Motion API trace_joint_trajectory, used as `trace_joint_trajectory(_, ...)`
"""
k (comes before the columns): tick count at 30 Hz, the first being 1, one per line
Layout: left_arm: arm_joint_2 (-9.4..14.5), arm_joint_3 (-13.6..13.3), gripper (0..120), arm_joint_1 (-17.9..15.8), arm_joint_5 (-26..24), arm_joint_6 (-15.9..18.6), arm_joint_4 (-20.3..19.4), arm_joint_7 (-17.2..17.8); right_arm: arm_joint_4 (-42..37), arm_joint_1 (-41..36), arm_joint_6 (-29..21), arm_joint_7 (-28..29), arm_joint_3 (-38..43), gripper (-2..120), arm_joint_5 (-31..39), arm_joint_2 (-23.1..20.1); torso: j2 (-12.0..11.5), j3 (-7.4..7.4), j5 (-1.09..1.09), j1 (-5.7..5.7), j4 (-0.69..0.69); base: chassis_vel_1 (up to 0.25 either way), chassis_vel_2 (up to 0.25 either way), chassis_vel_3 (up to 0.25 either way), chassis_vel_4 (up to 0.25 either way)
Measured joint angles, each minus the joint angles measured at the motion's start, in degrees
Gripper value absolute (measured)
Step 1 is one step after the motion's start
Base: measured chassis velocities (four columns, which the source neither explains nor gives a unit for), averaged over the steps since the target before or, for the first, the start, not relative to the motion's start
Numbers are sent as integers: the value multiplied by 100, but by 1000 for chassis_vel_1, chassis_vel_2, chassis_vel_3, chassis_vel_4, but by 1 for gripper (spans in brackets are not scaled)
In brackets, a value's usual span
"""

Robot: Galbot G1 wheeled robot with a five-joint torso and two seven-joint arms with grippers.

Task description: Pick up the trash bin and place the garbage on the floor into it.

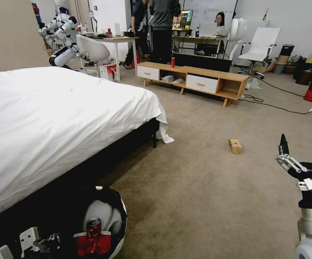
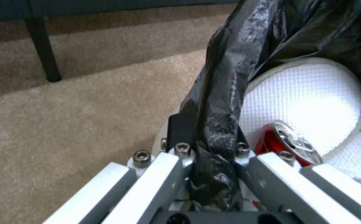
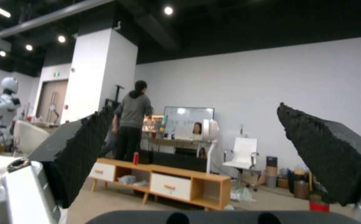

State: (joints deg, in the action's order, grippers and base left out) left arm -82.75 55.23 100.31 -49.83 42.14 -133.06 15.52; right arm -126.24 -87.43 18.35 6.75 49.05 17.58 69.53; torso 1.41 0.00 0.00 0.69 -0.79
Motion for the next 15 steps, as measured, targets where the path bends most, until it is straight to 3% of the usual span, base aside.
trace_joint_trajectory(15, 14, 6, 2, -10, -21, 0, -2, -16, 1, -53, -85, 99, -181, 100, -34, 3, 0, 0, 0, 0, 0, -50, -50, -54, -54)
